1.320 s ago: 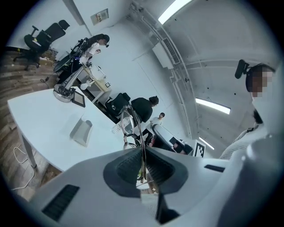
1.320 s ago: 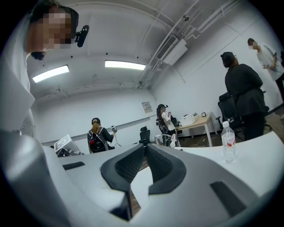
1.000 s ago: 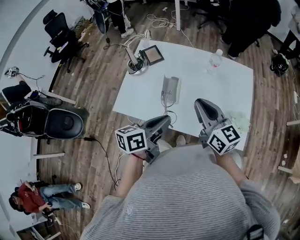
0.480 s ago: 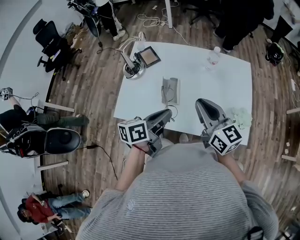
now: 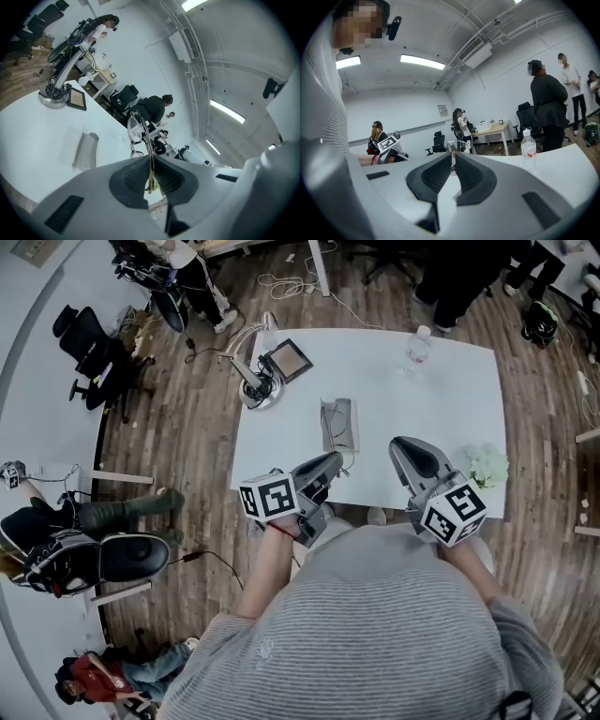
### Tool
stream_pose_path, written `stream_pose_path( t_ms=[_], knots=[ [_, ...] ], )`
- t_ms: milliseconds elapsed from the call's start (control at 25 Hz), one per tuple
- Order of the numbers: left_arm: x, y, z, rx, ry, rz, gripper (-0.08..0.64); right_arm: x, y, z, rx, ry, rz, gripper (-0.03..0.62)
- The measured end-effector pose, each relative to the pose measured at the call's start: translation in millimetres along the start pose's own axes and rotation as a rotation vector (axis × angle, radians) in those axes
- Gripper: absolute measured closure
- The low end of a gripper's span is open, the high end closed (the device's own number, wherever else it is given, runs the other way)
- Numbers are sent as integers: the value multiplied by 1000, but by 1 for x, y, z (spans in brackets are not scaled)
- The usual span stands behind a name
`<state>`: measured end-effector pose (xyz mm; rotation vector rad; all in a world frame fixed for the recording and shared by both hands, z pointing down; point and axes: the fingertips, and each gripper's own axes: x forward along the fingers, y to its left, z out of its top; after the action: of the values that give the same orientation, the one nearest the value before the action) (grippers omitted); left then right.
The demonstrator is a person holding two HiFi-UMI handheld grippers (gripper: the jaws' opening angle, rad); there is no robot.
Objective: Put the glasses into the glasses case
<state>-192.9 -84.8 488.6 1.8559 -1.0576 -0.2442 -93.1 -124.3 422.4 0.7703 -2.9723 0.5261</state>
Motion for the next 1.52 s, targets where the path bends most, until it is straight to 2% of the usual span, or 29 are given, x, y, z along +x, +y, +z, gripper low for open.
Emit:
stream_pose_path(
  t_ms=[400,680,1520],
  knots=[
    [27,40,-7,-48,95,18,523,-1,-16,-6,12,10,-26,575],
    [44,58,-4,-51,142,47,523,-5,-25,0,19,12,-43,575],
    [64,107,-8,-106,203,115,523,-15,-37,0,24,25,-66,575]
  ],
)
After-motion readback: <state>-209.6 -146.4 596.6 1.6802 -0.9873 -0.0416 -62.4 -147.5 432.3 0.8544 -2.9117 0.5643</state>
